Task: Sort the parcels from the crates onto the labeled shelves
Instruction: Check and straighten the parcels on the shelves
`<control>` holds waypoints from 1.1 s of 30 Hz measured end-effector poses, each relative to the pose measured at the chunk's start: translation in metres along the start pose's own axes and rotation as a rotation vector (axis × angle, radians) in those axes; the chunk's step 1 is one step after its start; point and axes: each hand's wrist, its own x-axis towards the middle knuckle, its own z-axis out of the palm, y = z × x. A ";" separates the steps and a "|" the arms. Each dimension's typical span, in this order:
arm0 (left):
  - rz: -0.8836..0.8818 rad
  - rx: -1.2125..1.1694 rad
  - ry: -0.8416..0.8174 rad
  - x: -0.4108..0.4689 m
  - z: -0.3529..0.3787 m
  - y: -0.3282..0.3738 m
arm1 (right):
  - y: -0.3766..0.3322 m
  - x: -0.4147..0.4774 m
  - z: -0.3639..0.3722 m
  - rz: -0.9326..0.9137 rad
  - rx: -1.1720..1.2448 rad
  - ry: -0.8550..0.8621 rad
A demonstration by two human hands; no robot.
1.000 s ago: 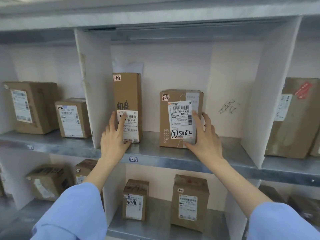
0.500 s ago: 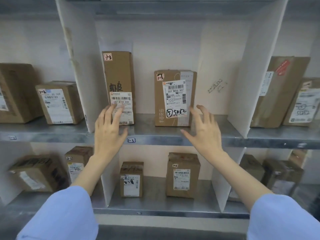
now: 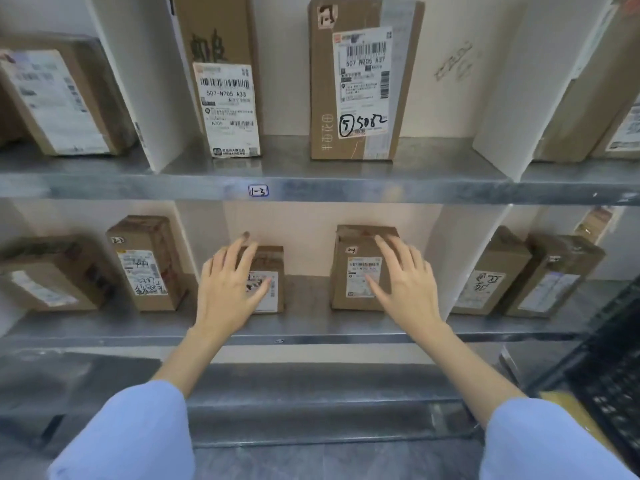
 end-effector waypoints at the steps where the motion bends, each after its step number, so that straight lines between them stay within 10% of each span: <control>1: -0.025 0.004 -0.056 -0.003 0.012 -0.002 | 0.005 -0.005 0.009 0.017 -0.014 -0.034; 11: -0.145 -0.002 -0.306 -0.010 0.104 -0.029 | 0.049 -0.025 0.091 0.136 0.032 -0.123; 33: -0.205 -0.065 -0.106 -0.010 0.157 -0.037 | 0.061 -0.018 0.140 0.094 0.109 -0.050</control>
